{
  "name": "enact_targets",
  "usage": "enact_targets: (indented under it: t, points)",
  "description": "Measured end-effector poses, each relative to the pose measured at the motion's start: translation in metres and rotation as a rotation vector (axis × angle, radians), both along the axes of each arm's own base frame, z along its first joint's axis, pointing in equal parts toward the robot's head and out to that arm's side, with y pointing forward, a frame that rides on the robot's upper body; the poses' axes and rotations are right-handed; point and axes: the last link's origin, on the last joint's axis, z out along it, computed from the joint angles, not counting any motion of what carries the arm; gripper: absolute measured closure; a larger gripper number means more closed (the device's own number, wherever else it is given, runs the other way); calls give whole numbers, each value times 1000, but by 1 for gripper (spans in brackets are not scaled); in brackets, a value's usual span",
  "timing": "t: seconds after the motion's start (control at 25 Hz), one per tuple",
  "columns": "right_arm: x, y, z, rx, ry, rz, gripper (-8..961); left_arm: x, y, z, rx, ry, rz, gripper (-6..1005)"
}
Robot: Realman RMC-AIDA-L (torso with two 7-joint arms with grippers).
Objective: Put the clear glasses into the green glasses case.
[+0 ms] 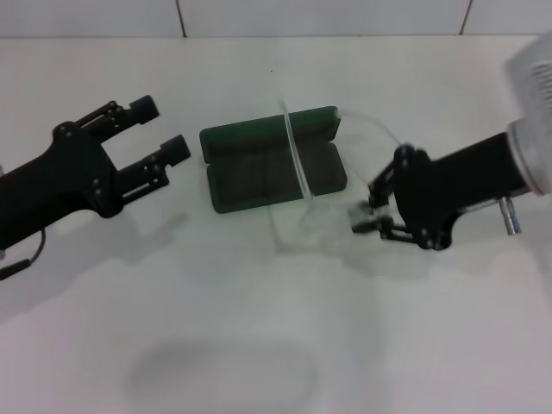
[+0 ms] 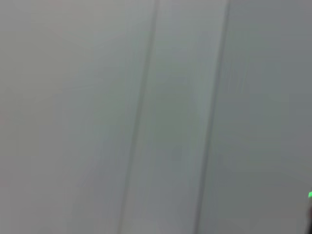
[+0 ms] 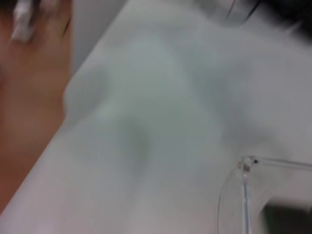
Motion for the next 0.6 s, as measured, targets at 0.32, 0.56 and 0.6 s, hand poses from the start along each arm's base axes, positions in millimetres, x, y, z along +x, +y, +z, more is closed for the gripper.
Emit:
enact_targets:
  t: [0.32, 0.56, 0.6]
  points:
    - [32, -1, -20, 33, 293, 64, 829, 41, -11, -8, -141, -105, -263, 291]
    - [32, -13, -33, 12, 365, 171, 829, 63, 5, -31, -282, -111, -316, 294]
    - [33, -14, -34, 9, 365, 181, 828, 65, 7, -34, -295, -103, -312, 294]
